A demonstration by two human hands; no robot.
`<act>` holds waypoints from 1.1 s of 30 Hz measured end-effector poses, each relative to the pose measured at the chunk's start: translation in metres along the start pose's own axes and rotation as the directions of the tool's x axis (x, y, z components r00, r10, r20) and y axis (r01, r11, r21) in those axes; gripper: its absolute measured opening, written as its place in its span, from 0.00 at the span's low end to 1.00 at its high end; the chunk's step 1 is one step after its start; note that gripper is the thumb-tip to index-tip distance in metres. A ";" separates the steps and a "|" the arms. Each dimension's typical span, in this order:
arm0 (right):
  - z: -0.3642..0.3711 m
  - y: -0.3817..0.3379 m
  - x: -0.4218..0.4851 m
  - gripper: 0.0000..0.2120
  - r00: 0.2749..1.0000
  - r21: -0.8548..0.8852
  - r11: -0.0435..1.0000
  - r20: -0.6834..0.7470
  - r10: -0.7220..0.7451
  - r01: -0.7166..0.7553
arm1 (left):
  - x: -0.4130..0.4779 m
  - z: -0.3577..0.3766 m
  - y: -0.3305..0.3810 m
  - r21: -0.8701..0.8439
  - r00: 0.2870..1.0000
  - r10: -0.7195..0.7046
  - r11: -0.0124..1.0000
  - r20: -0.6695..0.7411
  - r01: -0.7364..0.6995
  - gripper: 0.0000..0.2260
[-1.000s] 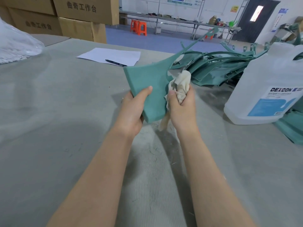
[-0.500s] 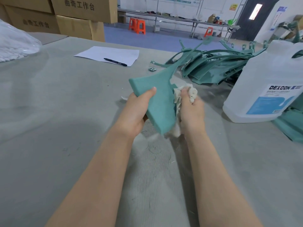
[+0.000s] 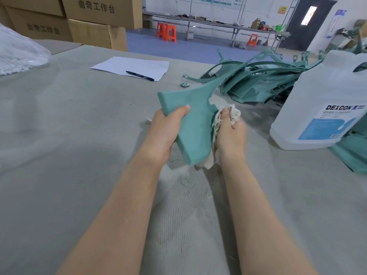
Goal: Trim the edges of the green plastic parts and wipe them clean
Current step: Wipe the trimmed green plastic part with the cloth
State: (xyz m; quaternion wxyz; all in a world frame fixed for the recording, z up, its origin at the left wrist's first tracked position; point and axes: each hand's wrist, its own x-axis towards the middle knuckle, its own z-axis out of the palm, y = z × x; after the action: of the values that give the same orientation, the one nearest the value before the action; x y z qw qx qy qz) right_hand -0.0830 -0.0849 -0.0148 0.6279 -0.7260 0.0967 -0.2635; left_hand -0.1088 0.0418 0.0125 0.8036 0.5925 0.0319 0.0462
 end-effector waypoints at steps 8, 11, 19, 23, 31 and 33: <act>-0.013 -0.009 0.007 0.09 0.970 0.536 0.810 0.089 0.228 -0.239 | 0.000 -0.004 0.003 -0.119 0.999 -0.032 0.992 -0.016 0.030 0.06; -0.008 -0.008 -0.002 0.03 0.990 0.349 0.935 0.139 0.007 -0.056 | -0.002 -0.002 0.003 -0.023 0.999 -0.004 1.000 -0.040 0.003 0.03; -0.005 0.001 -0.004 0.06 0.956 -0.079 0.958 0.121 -0.266 0.276 | 0.000 -0.010 0.008 0.034 0.999 0.015 0.999 -0.044 -0.013 0.04; -0.006 0.001 -0.002 0.13 0.979 -0.049 0.979 0.044 -0.197 0.199 | -0.001 -0.012 0.008 -0.006 0.999 -0.030 1.000 -0.011 0.030 0.05; -0.007 -0.007 -0.004 0.01 0.980 0.076 0.977 -0.030 -0.198 0.199 | -0.004 0.000 0.006 0.118 0.995 0.074 0.991 -0.062 -0.066 0.06; -0.004 -0.007 -0.009 0.02 0.954 -0.053 0.956 0.106 -0.282 0.289 | -0.005 0.001 0.006 0.182 0.991 0.121 0.977 -0.060 -0.108 0.06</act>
State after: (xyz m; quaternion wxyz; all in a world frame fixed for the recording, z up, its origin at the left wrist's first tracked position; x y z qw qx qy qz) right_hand -0.0936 -0.0828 -0.0102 0.5621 -0.7652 -0.0308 -0.3123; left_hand -0.1139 0.0423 0.0184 0.7419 0.6607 0.0301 0.1104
